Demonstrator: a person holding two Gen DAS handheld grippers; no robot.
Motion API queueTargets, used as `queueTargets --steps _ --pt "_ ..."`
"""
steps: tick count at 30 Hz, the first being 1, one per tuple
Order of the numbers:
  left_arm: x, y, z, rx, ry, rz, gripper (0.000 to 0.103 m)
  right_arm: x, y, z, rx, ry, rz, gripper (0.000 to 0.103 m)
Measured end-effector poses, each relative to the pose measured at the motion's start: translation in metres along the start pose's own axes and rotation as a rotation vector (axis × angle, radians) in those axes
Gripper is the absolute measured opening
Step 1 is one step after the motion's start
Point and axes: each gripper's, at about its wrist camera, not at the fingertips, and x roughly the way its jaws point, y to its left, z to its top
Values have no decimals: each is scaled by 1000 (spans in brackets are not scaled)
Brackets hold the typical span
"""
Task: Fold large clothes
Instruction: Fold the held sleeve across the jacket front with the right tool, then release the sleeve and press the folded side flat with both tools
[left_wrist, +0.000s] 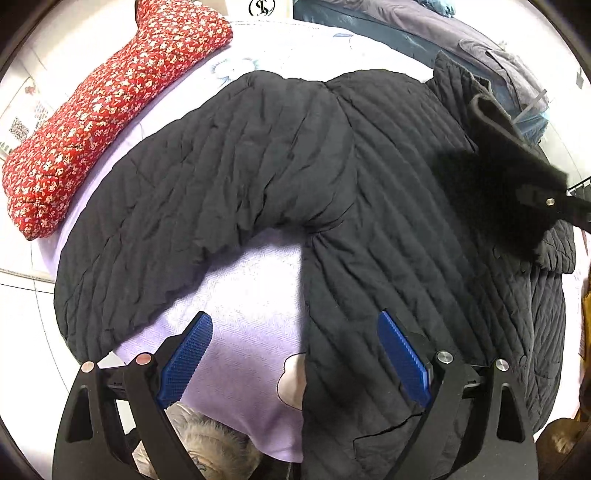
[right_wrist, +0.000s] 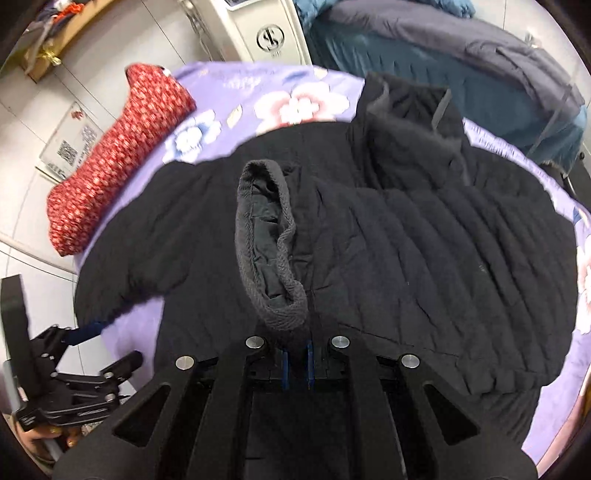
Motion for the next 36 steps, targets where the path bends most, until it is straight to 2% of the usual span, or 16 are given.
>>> queueTargets --steps 3,5,6,7,8,13,16,19,23,24,25,28,33,36 --pt "2 -1 -1 7 8 0 89 15 3 1 4 24 -5 10" --pt "3 -1 -1 12 12 1 89 24 5 -1 4 49 8 19" --pt "4 -2 0 16 13 1 89 31 8 -2 0 77 14 41" --pt "4 -2 0 18 14 0 89 34 8 -4 -3 98 10 74" --pt "4 -3 1 22 14 1 89 38 11 -7 -5 110 -5 85" --pt "1 -7 8 33 0 2 89 30 11 -14 1 105 32 86" --pt "-5 -13 14 51 -19 2 89 12 1 -17 29 74 57 86" --pt "-11 -24 19 87 -45 -20 89 -7 -20 -22 90 27 64 86" --pt "-16 -49 26 168 -77 -48 88 -22 -63 -37 232 3 63 86" --pt "-18 -59 29 199 -91 -58 85 -26 -73 -41 262 -5 55 86" --pt "-19 -69 31 226 -100 -67 77 -30 -86 -46 298 -14 40 86" --pt "-22 -98 43 301 -114 -97 67 -36 -117 -57 392 -27 7 86" --pt "-18 -146 56 433 -148 -106 64 -44 -155 -68 483 -54 -70 86" --pt "-4 -170 62 479 -135 -108 64 -50 -173 -65 490 -78 -138 86"
